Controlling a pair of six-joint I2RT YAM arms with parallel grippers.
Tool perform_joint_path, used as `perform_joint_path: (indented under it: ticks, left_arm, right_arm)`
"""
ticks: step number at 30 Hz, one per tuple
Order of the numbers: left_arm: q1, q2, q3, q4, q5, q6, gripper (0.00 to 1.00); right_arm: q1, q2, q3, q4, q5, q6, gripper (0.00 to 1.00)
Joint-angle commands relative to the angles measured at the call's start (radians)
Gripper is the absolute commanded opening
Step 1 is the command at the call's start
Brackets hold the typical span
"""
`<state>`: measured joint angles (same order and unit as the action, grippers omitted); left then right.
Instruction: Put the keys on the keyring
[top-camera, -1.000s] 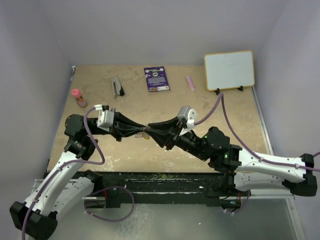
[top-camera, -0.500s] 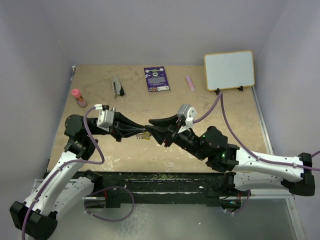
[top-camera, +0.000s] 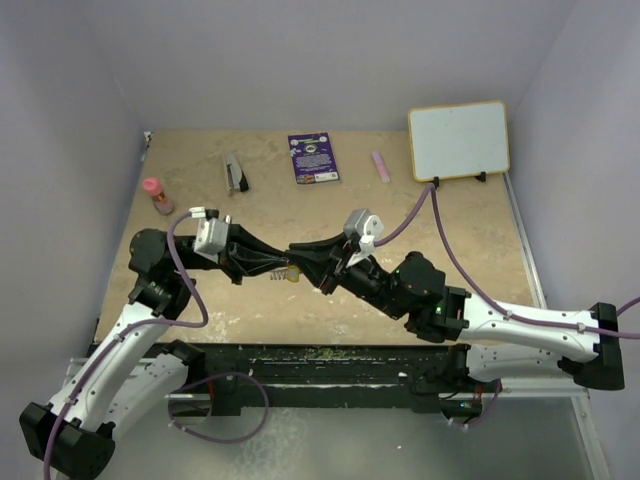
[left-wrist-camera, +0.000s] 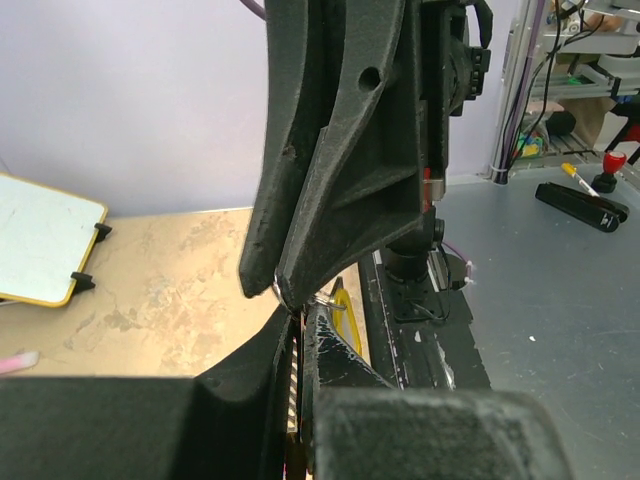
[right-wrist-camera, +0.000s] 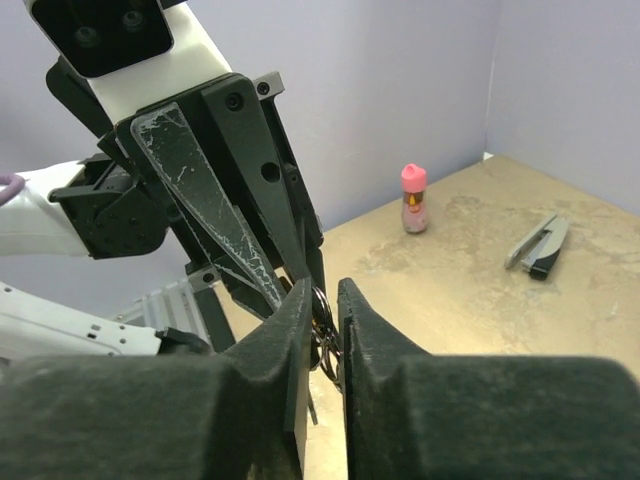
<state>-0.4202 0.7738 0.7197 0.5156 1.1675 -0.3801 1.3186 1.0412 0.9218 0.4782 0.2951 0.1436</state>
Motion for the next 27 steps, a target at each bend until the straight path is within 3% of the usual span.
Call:
perform_joint_path:
  ticks: [1, 4, 12, 17, 27]
  left_arm:
    - [-0.005, -0.014, 0.014, 0.054, -0.006, -0.015, 0.04]
    - [-0.005, -0.011, 0.016, 0.042, -0.018, -0.009, 0.04]
    - [-0.005, -0.008, 0.022, 0.001, -0.045, 0.007, 0.04]
    - [-0.005, -0.004, 0.036, -0.103, -0.089, 0.067, 0.28]
    - [-0.005, 0.003, 0.084, -0.356, -0.069, 0.274, 0.4]
  right_arm:
    - [-0.005, 0.0, 0.057, 0.045, -0.015, -0.012, 0.08]
    - [-0.005, 0.0, 0.057, 0.044, -0.019, -0.01, 0.0]
    - [-0.005, 0.014, 0.077, 0.001, -0.018, 0.012, 0.0]
    - [-0.005, 0.028, 0.109, -0.032, 0.005, 0.04, 0.0]
    - [-0.005, 0.027, 0.221, -0.34, 0.091, 0.162, 0.0]
